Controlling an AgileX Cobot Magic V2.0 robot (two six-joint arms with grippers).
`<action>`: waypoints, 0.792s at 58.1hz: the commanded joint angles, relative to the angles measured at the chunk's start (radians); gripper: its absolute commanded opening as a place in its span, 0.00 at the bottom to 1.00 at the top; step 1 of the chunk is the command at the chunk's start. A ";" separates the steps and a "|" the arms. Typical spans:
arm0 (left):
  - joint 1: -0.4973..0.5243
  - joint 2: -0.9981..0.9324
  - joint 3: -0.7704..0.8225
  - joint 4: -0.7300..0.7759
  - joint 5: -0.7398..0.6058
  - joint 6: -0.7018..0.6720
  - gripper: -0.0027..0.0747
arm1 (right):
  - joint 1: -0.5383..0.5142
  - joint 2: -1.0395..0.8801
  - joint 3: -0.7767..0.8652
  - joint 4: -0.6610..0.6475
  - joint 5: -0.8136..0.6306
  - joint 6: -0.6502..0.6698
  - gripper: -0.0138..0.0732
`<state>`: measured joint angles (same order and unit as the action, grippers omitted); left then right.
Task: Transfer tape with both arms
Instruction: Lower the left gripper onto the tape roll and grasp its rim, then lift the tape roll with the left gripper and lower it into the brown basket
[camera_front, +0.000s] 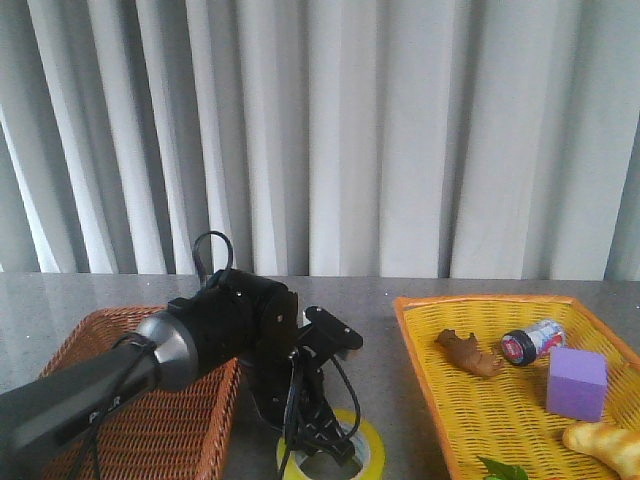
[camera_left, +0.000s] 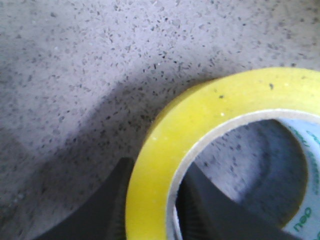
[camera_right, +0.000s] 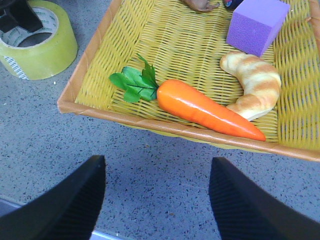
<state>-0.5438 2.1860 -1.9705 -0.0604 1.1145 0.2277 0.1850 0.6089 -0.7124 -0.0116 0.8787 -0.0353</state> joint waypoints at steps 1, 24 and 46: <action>0.001 -0.120 -0.036 -0.025 -0.017 -0.006 0.16 | -0.005 0.002 -0.024 -0.003 -0.053 -0.001 0.66; 0.019 -0.333 -0.036 0.081 0.027 -0.007 0.16 | -0.005 0.002 -0.024 -0.003 -0.053 -0.001 0.66; 0.226 -0.389 -0.022 0.168 0.134 -0.091 0.16 | -0.005 0.002 -0.024 -0.005 -0.054 -0.001 0.66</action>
<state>-0.3748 1.8529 -1.9721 0.0989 1.2692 0.1779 0.1850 0.6089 -0.7124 -0.0116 0.8798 -0.0353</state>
